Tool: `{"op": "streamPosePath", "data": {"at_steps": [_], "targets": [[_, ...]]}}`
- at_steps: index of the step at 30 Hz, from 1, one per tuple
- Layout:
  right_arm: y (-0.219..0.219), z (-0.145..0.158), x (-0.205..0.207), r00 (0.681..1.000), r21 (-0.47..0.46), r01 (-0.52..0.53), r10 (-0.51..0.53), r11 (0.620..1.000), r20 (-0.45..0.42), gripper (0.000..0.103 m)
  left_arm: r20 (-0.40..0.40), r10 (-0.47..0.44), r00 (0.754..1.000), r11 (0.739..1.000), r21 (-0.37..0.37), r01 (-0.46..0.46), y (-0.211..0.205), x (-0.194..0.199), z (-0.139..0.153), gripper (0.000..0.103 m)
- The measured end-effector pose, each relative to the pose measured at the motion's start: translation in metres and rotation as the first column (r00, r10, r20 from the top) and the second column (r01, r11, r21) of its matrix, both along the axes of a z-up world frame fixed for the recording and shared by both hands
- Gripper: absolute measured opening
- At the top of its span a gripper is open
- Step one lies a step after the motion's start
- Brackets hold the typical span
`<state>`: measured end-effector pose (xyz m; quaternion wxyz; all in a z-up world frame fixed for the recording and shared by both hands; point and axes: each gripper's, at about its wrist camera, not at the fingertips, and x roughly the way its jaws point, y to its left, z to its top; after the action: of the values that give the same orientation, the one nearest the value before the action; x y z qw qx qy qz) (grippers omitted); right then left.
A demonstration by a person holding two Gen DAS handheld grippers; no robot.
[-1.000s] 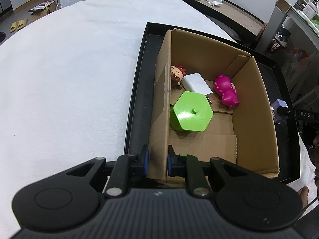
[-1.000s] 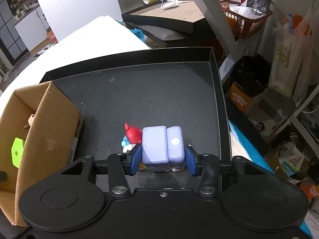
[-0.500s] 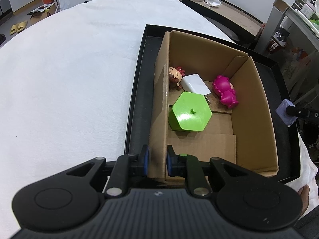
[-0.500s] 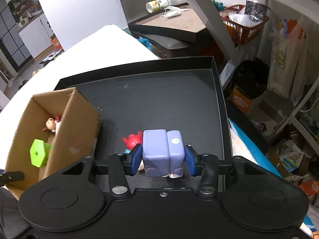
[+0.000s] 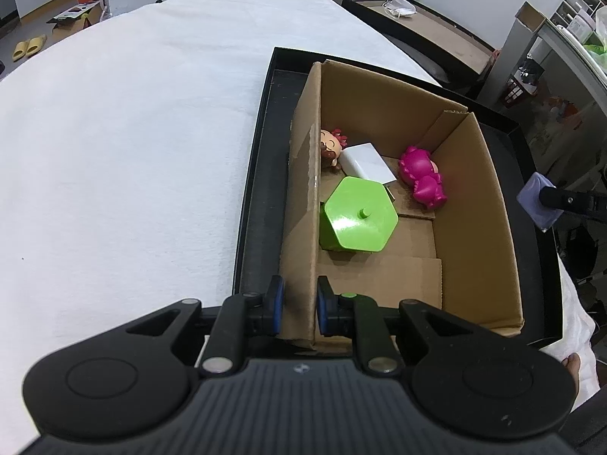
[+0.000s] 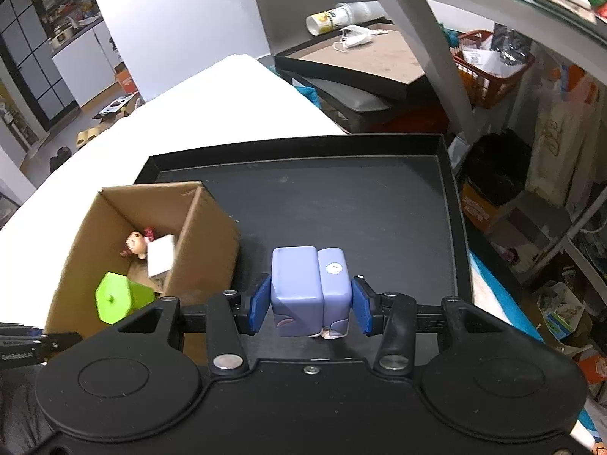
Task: Organize rigid objects
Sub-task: 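Carry the lavender block over the box with the right gripper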
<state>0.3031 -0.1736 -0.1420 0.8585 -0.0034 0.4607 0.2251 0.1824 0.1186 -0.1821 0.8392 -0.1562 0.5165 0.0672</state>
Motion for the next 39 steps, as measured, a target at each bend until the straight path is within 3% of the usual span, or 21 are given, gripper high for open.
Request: {"op": "streamPosePath", "data": {"at_steps": [18,39], "targets": [[0.076,0.043,-0.014,0.991,0.004,-0.125,0.124,0.992,0.048,0.044,0.016,-0.007,1.000,0.999,-0.040,0.007,0.008,-0.003,-0.001,0.017],[0.139,0.035,-0.037,0.970,-0.095,-0.239,0.243,0.966,0.027,0.044,0.028,-0.017,0.999,0.997,-0.070,0.019,0.011,-0.005,-0.002,0.018]]}}
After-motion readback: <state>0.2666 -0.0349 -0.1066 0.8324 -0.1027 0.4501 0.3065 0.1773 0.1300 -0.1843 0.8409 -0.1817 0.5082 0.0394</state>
